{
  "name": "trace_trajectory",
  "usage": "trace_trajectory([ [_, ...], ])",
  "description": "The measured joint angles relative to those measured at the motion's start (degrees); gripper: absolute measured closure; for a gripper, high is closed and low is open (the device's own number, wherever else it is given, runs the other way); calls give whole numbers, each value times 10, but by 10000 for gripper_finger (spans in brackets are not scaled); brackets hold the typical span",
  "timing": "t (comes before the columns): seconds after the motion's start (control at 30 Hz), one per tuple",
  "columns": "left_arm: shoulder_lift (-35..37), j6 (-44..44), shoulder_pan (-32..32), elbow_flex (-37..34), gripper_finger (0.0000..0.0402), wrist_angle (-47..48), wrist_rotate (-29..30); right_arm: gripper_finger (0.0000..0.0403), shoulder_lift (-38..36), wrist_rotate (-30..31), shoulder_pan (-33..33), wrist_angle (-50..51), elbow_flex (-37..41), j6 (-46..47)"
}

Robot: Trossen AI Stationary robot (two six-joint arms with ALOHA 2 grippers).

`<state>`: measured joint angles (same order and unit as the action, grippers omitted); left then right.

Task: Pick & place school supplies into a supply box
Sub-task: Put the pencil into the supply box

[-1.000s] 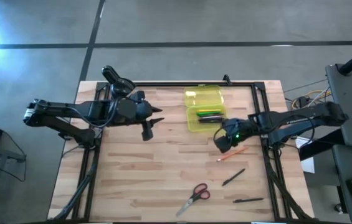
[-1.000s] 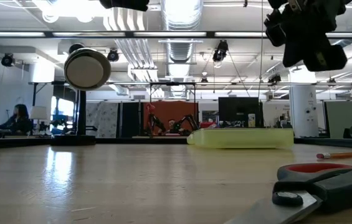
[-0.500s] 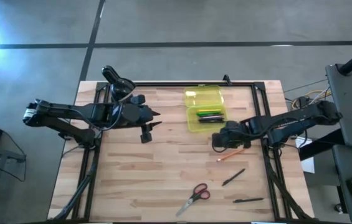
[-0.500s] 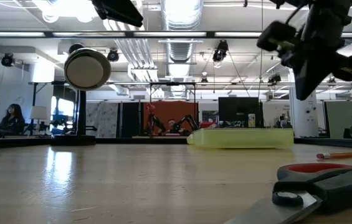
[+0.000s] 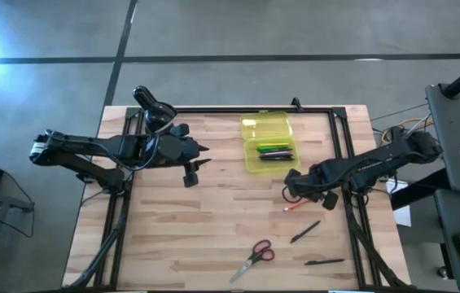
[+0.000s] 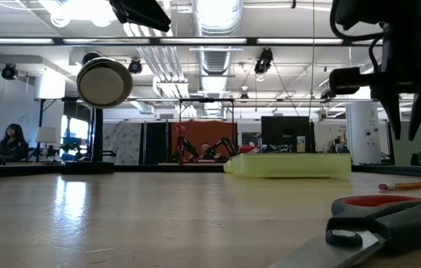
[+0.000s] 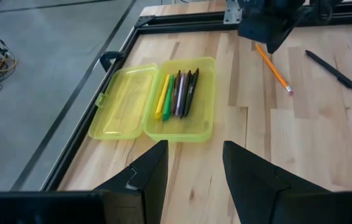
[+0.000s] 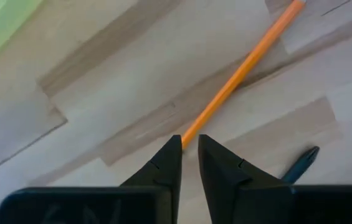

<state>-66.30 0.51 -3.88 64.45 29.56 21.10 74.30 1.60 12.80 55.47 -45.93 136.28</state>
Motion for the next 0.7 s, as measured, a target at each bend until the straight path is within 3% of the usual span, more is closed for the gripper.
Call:
trace_trajectory([
  [0.23, 0, 2, 0, 0, 264, -6, 0, 333, 45, 67, 25, 14, 0, -35],
  [0.7, 0, 11, 0, 0, 264, -6, 0, 266, 84, 23, 22, -9, 1, 29],
])
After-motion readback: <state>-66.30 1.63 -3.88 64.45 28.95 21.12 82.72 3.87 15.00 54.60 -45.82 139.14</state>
